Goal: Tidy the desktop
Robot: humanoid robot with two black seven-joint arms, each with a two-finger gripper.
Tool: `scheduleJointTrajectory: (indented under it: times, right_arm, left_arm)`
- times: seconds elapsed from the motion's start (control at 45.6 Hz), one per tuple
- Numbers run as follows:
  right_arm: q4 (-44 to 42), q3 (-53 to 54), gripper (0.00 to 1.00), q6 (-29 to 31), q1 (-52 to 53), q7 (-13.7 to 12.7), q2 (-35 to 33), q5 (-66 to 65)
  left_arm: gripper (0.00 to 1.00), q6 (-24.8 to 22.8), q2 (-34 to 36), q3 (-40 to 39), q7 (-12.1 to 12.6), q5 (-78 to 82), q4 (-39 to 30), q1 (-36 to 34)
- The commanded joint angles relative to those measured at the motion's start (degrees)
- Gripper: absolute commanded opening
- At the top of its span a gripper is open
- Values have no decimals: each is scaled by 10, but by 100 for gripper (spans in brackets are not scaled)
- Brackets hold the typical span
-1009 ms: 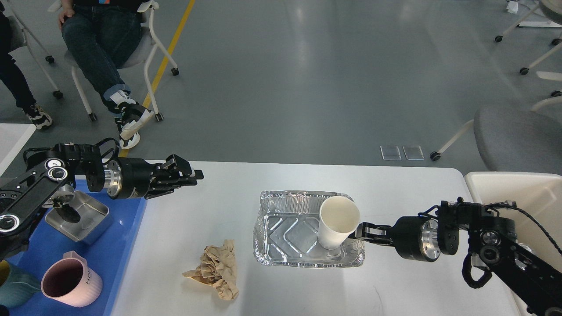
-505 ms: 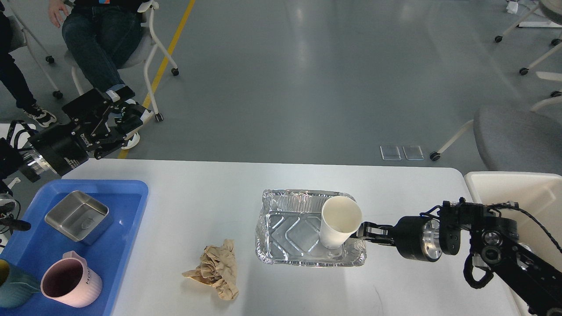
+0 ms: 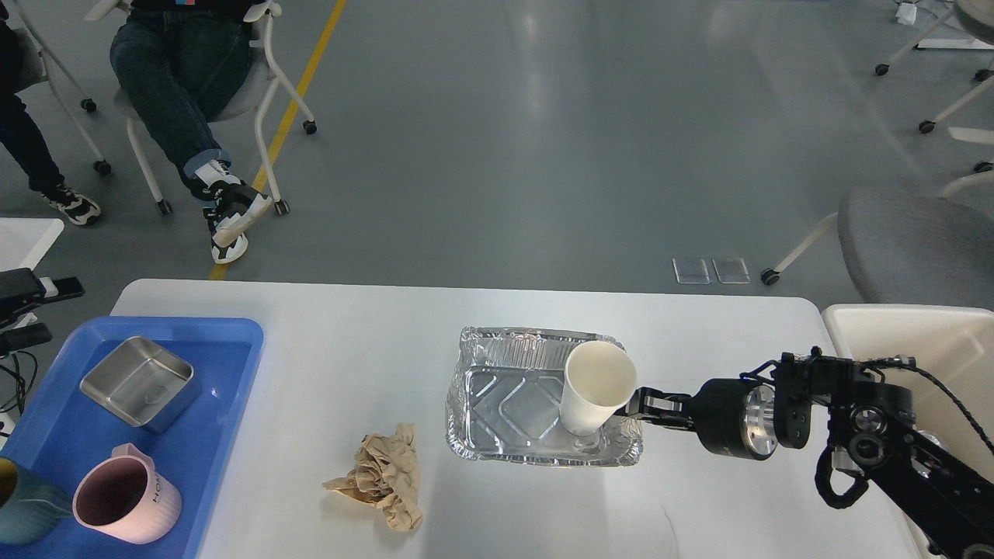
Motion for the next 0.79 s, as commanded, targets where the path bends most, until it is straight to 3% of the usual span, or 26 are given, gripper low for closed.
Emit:
scheduleJointTrajectory:
  times: [0.0, 0.154, 0.373, 0.614, 0.768]
  right_arm:
    - [0, 0, 0, -3, 1, 0, 4, 0]
    - [0, 5, 0, -4, 0, 0, 6, -1]
    - [1, 10, 0, -3, 1, 0, 4, 1]
    - [14, 12, 0, -1, -4, 0, 2, 1]
    - [17, 12, 0, -1, -11, 0, 3, 1]
  left_arm:
    - [97, -55, 87, 9, 4, 1, 0, 1]
    - [97, -132, 178, 10, 4, 2, 1, -2]
    - [97, -135, 249, 3, 3, 3, 1, -8]
    - [97, -135, 249, 3, 8, 4, 0, -54]
    - [97, -135, 213, 3, 47, 9, -17, -54]
